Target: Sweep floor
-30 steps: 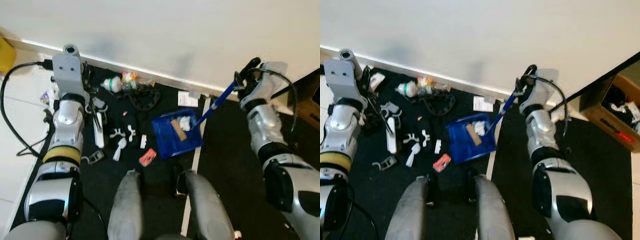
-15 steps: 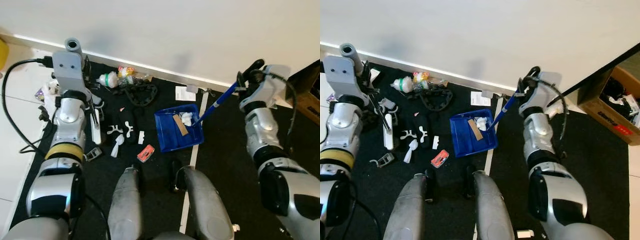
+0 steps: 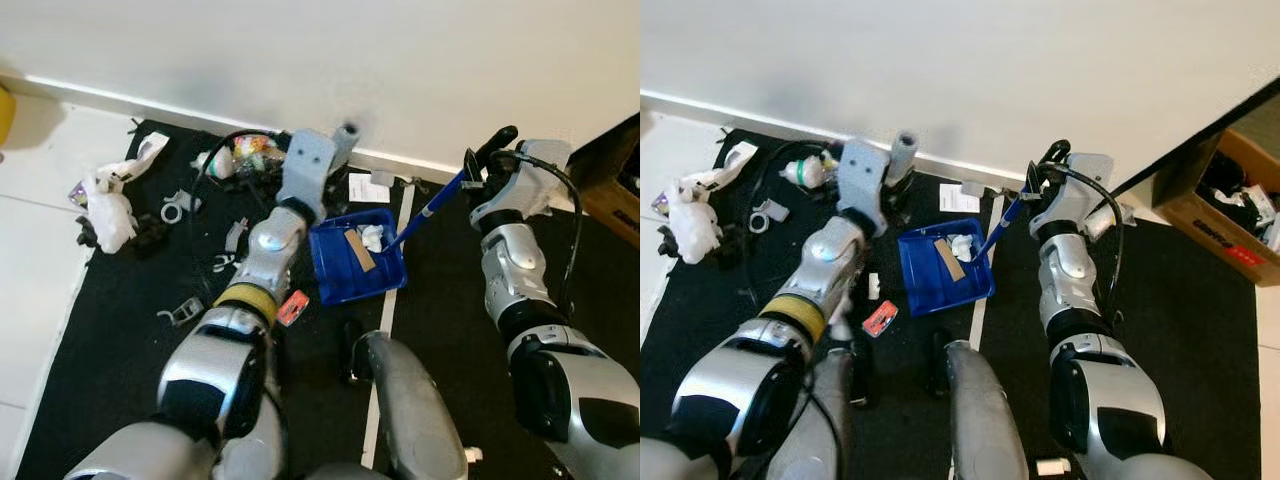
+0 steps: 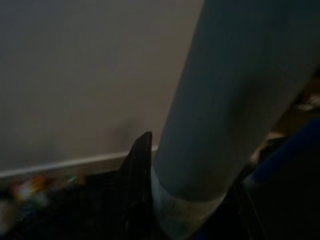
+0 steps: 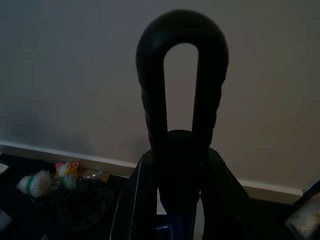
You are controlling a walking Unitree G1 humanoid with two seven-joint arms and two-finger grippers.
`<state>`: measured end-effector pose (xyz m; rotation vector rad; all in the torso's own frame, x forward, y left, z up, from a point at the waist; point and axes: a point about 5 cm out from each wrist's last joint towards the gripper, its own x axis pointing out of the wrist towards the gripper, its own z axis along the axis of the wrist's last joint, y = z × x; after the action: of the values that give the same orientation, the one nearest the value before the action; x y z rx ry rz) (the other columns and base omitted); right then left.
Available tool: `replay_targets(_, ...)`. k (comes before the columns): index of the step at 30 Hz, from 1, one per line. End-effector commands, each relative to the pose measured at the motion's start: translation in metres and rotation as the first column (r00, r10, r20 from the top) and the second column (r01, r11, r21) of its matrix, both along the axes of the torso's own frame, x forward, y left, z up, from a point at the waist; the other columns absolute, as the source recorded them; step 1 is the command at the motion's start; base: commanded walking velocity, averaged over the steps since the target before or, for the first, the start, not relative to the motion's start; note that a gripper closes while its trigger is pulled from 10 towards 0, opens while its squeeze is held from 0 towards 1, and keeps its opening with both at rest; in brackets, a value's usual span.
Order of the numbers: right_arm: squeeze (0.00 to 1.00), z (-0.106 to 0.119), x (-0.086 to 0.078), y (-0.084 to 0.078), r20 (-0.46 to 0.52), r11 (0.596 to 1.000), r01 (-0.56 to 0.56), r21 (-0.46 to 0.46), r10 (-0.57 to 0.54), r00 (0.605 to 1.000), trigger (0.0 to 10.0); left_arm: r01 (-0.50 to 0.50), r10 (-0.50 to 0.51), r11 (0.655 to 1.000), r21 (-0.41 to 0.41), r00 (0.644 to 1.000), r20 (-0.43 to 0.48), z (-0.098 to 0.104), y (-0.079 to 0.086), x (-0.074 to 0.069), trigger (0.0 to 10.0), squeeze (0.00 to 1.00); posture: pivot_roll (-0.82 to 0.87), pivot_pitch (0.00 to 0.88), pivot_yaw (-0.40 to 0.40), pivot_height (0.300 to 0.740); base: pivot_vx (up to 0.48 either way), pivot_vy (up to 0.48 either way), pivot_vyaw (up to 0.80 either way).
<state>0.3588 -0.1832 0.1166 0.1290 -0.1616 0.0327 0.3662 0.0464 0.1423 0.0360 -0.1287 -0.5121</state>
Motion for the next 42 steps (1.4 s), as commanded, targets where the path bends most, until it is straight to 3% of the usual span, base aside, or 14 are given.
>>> replay_targets(1, 0.0, -0.034, -0.013, 0.006, -0.142, 0.999, -0.013, 0.043, 0.019, 0.99, 0.0, -0.012, -0.026, 0.958, -0.287, 0.992, -0.128, -0.001, -0.039, -0.009, 10.0, 0.0, -0.01, 0.412, -0.102, 0.74, 0.0, 0.0, 0.0)
replay_targets(3, 0.0, -0.034, -0.013, 0.006, -0.142, 0.999, -0.013, 0.043, 0.019, 0.99, 0.0, -0.012, -0.026, 0.958, -0.287, 0.992, -0.128, -0.001, -0.039, -0.009, 10.0, 0.0, -0.01, 0.412, -0.102, 0.74, 0.0, 0.0, 0.0)
replay_targets(6, 0.0, -0.034, -0.014, 0.005, -0.141, 0.999, -0.006, 0.044, 0.012, 0.99, 0.0, -0.006, -0.027, 0.919, -0.395, 0.997, -0.079, 0.028, -0.052, -0.004, 10.0, 0.0, -0.01, 0.409, -0.103, 0.74, 0.0, 0.0, 0.0)
replay_targets(7, 0.0, -0.033, -0.013, 0.005, -0.139, 0.999, -0.007, 0.044, 0.014, 0.99, 0.0, 0.006, -0.007, 0.898, -0.44, 1.0, -0.001, 0.054, -0.047, 0.004, 10.0, 0.0, 0.0, 0.409, -0.11, 0.74, 0.0, 0.0, 0.0)
replay_targets(10, 0.0, -0.032, -0.012, 0.006, -0.138, 0.999, -0.012, 0.045, 0.018, 0.99, 0.0, -0.005, 0.037, 0.904, -0.427, 0.997, 0.067, 0.069, -0.03, 0.012, 10.0, 0.0, 0.0, 0.408, -0.113, 0.74, 0.0, 0.0, 0.0)
replay_targets(13, 0.0, -0.031, -0.011, 0.008, -0.135, 0.999, -0.017, 0.047, 0.024, 0.991, 0.0, -0.029, 0.073, 0.936, -0.35, 0.991, 0.112, 0.071, -0.011, 0.018, 10.0, 0.0, 0.01, 0.401, -0.117, 0.74, 0.0, 0.0, 0.0)
replay_targets(16, 0.0, -0.027, -0.009, 0.01, -0.125, 0.998, -0.026, 0.053, 0.032, 0.992, 0.0, -0.073, 0.104, 0.982, -0.174, 0.979, 0.173, 0.069, 0.029, 0.024, 10.0, 0.0, 0.01, 0.4, -0.116, 0.74, 0.0, 0.0, 0.0)
replay_targets(17, 0.0, -0.027, -0.009, 0.01, -0.125, 0.998, -0.026, 0.053, 0.032, 0.992, 0.0, -0.073, 0.104, 0.982, -0.174, 0.979, 0.173, 0.069, 0.029, 0.024, 10.0, 0.0, 0.01, 0.4, -0.116, 0.74, 0.0, 0.0, 0.0)
replay_targets(20, 0.0, -0.025, -0.007, 0.012, -0.116, 0.998, -0.038, 0.057, 0.044, 0.992, 0.0, -0.129, 0.123, 0.991, 0.02, 0.974, 0.19, 0.066, 0.079, 0.025, 10.0, 0.0, 0.03, 0.381, -0.112, 0.74, 0.0, 0.0, 0.0)
replay_targets(21, 0.0, -0.025, -0.007, 0.012, -0.116, 0.998, -0.038, 0.057, 0.044, 0.992, 0.0, -0.129, 0.123, 0.991, 0.02, 0.974, 0.19, 0.066, 0.079, 0.025, 10.0, 0.0, 0.03, 0.381, -0.112, 0.74, 0.0, 0.0, 0.0)
replay_targets(23, 0.0, -0.022, -0.006, 0.012, -0.106, 0.997, -0.062, 0.047, 0.066, 0.992, 0.0, -0.213, 0.194, 0.972, 0.096, 0.966, 0.171, 0.066, 0.111, 0.026, 10.0, 0.0, 0.03, 0.377, -0.114, 0.74, 0.0, 0.0, 0.0)
replay_targets(28, 0.0, -0.005, 0.001, 0.001, -0.053, 0.995, -0.098, -0.004, 0.097, 0.994, 0.0, -0.335, 0.328, 0.942, 0.009, 0.925, 0.192, 0.079, 0.158, 0.018, 10.0, 0.0, 0.05, 0.346, -0.114, 0.74, 0.0, 0.0, 0.0)
replay_targets(34, 0.0, 0.01, 0.006, -0.019, -0.02, 0.998, -0.06, -0.016, 0.059, 0.998, 0.0, -0.43, 0.426, 0.902, -0.032, 0.877, 0.222, 0.077, 0.184, 0.008, 10.0, 0.0, 0.04, 0.322, -0.112, 0.74, 0.0, 0.0, 0.0)
replay_targets(42, 0.0, 0.006, 0.003, -0.018, -0.024, 0.998, -0.058, -0.013, 0.057, 0.998, 0.0, -0.484, 0.468, 0.875, 0.015, 0.854, 0.227, 0.072, 0.193, 0.008, 10.0, 0.0, 0.04, 0.321, -0.1, 0.74, 0.0, 0.0, 0.0)
